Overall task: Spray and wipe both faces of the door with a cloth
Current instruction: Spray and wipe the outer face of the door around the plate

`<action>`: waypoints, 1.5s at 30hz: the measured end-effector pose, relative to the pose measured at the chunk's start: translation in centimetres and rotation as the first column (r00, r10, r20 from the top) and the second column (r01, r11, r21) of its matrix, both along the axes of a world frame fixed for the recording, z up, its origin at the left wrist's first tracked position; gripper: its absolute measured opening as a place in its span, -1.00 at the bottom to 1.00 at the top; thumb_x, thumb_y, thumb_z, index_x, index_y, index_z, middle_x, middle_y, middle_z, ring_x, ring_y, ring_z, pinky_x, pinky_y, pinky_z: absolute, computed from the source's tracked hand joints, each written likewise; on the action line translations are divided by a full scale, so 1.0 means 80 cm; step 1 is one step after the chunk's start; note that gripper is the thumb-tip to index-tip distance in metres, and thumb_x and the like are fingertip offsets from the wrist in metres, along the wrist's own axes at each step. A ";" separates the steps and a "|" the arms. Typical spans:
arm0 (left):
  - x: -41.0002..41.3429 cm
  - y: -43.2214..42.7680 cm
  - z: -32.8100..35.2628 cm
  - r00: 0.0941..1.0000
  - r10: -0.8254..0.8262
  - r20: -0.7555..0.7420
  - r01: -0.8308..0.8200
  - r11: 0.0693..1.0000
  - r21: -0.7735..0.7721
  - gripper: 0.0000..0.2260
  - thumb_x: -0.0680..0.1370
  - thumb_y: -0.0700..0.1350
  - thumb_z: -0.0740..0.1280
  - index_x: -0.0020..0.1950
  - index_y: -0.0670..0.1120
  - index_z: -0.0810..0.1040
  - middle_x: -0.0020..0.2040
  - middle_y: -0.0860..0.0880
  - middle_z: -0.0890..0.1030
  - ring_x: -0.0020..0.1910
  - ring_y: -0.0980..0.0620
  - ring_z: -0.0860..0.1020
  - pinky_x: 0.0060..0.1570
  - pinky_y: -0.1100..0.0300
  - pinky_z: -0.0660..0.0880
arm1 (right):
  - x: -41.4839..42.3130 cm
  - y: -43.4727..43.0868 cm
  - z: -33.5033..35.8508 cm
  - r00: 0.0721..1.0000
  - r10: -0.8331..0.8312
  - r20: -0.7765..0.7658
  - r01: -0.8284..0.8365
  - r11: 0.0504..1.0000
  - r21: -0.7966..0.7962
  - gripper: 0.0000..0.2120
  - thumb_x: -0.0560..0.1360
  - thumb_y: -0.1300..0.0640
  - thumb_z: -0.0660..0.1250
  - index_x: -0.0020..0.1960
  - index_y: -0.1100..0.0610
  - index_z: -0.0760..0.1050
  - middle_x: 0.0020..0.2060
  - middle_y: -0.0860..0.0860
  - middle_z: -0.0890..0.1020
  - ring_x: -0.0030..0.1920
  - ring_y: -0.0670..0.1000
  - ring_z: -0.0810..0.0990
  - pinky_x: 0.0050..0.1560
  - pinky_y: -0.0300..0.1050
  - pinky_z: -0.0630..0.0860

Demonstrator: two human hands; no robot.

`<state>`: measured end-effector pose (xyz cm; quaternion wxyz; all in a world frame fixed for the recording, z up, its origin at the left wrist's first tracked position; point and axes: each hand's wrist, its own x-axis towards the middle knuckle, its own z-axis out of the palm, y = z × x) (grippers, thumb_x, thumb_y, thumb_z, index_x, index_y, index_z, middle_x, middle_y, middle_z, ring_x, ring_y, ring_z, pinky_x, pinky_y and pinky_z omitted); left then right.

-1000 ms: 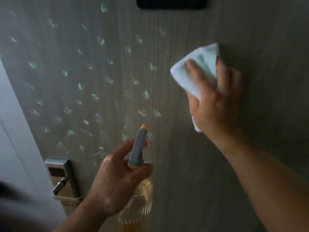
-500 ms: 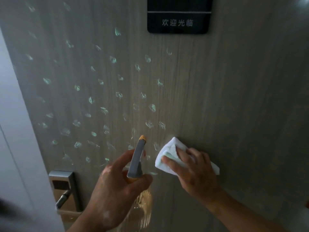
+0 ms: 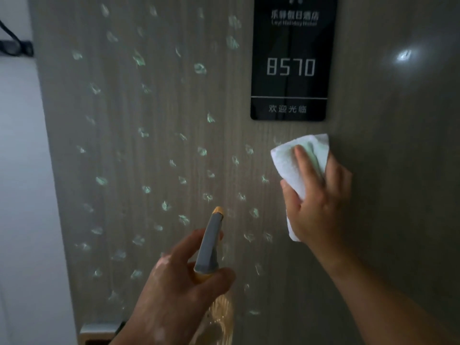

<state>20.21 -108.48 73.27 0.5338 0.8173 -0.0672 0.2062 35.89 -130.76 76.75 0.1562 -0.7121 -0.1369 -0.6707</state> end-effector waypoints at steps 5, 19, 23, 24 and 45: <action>0.010 0.001 0.034 0.994 -0.094 0.053 0.095 0.995 -0.016 -0.70 0.40 -0.04 0.55 0.05 0.24 0.59 -0.24 -0.11 0.63 -0.42 0.03 0.56 -0.32 0.20 0.52 | -0.005 0.005 0.000 0.996 -0.062 -0.059 0.063 0.998 0.024 -0.42 0.59 -0.05 0.36 0.58 0.00 0.36 0.39 0.23 0.40 0.21 0.31 0.44 0.24 0.26 0.43; 0.048 -0.030 0.082 0.990 -0.111 0.086 0.113 0.993 -0.020 -0.76 0.29 0.04 0.47 -0.08 0.07 0.61 -0.23 -0.13 0.66 -0.30 -0.16 0.63 -0.25 -0.14 0.58 | -0.003 0.030 0.019 0.996 -0.039 -0.076 0.051 0.985 0.165 -0.38 0.60 -0.07 0.32 0.61 0.05 0.29 0.44 0.25 0.33 0.25 0.28 0.38 0.29 0.17 0.38; 0.048 -0.031 0.079 0.993 -0.076 0.085 0.079 0.997 -0.024 -0.70 0.28 0.05 0.47 -0.01 0.12 0.62 -0.20 -0.10 0.66 -0.35 -0.06 0.62 -0.25 -0.08 0.60 | -0.003 0.028 0.020 0.997 -0.027 -0.073 0.039 0.986 0.162 -0.37 0.60 -0.07 0.37 0.61 0.03 0.30 0.44 0.26 0.35 0.24 0.28 0.38 0.28 0.21 0.41; 0.047 -0.031 0.078 0.994 -0.069 0.083 0.072 0.997 -0.030 -0.69 0.28 0.04 0.48 0.01 0.14 0.63 -0.21 -0.11 0.66 -0.35 -0.07 0.63 -0.25 -0.06 0.60 | -0.003 0.028 0.021 0.998 -0.018 -0.066 0.028 0.986 0.163 -0.37 0.60 -0.05 0.39 0.61 0.04 0.31 0.43 0.27 0.36 0.24 0.29 0.38 0.28 0.22 0.41; 0.038 0.028 0.055 0.998 -0.022 0.054 0.027 0.997 -0.078 -0.57 0.20 -0.01 0.55 0.05 0.24 0.68 -0.11 0.03 0.75 -0.23 0.01 0.72 -0.08 -0.14 0.67 | 0.001 0.066 0.059 0.998 0.035 0.051 -0.016 0.939 -0.343 -0.43 0.53 0.13 0.41 0.52 -0.02 0.44 0.32 0.15 0.56 0.15 0.25 0.49 0.04 0.21 0.48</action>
